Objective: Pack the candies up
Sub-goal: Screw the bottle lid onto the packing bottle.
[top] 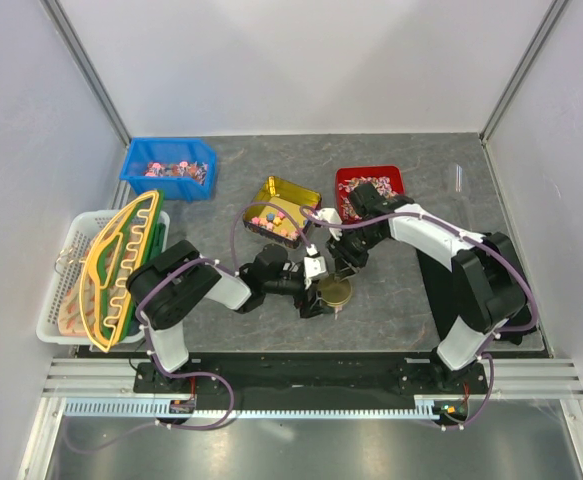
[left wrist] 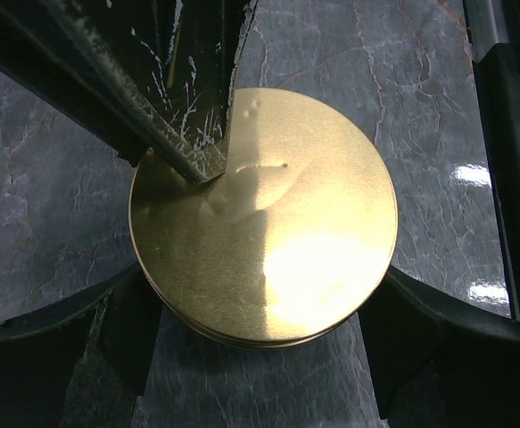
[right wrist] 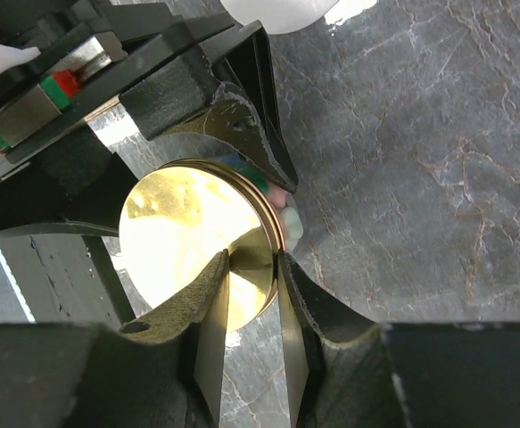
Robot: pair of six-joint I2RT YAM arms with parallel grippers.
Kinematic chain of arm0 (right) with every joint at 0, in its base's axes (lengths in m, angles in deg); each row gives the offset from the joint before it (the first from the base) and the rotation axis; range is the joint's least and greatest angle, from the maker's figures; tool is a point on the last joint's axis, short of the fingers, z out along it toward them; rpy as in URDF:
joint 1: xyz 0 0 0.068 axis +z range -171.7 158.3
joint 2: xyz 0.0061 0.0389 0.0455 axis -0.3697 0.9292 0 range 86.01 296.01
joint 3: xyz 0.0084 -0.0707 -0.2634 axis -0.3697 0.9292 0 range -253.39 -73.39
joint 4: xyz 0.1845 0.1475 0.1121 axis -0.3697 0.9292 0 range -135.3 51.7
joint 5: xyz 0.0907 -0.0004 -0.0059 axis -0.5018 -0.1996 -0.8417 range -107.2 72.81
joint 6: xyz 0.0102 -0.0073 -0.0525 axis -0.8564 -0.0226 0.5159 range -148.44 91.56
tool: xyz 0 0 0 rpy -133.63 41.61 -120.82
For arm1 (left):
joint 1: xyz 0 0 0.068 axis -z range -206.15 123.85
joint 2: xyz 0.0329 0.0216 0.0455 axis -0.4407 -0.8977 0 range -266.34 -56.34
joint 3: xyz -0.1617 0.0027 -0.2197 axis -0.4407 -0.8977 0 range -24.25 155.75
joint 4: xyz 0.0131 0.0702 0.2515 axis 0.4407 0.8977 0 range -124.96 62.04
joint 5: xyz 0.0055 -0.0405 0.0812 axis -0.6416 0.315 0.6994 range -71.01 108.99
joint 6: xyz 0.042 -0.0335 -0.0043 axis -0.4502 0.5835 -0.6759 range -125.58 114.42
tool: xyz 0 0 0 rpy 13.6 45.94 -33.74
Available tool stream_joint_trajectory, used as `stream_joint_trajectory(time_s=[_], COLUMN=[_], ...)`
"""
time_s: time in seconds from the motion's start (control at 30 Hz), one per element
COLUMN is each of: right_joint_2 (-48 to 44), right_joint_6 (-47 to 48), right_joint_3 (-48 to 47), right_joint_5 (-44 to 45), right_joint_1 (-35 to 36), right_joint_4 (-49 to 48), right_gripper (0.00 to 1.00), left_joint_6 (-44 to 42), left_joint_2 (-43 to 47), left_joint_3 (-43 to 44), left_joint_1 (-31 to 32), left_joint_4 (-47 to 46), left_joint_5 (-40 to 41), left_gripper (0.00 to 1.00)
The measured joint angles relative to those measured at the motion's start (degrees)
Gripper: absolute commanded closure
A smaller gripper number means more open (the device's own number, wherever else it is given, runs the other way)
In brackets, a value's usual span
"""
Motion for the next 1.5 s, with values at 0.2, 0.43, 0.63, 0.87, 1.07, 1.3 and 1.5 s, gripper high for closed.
stream_joint_trajectory(time_s=[0.2, 0.43, 0.63, 0.87, 1.07, 1.3, 1.5], right_joint_2=[-1.6, -1.9, -2.5, -4.7, -6.6, -7.2, -7.2], right_joint_6=[-0.2, -0.3, -0.3, -0.3, -0.1, 1.4, 3.8], right_joint_3=[1.4, 1.7, 2.4, 4.5, 6.0, 6.1, 5.9], right_joint_5=[0.7, 1.2, 1.3, 1.9, 3.1, 3.9, 4.0], right_joint_1=[0.0, -0.1, -0.1, -0.2, -0.2, -0.2, -0.4], right_joint_4=[-0.4, -0.5, -0.9, -2.1, -2.3, -1.2, 0.2], right_gripper=[0.66, 0.66, 0.66, 0.68, 0.69, 0.70, 0.74], left_joint_6=[-0.3, -0.3, -0.3, -0.4, -0.4, -0.4, -0.4], left_joint_2=[-0.1, -0.2, -0.2, -0.2, -0.5, -1.0, -1.1], left_joint_3=[0.8, 1.6, 1.7, 1.9, 2.2, 2.9, 3.1], left_joint_1=[0.3, 0.4, 0.5, 0.7, 1.1, 1.3, 1.5], left_joint_4=[1.2, 2.3, 2.5, 2.9, 3.0, 3.1, 3.4], left_joint_5=[-0.3, -0.4, -0.3, -0.3, -0.3, -0.3, -0.1], left_gripper=[0.28, 0.34, 0.34, 0.34, 0.37, 0.39, 0.41])
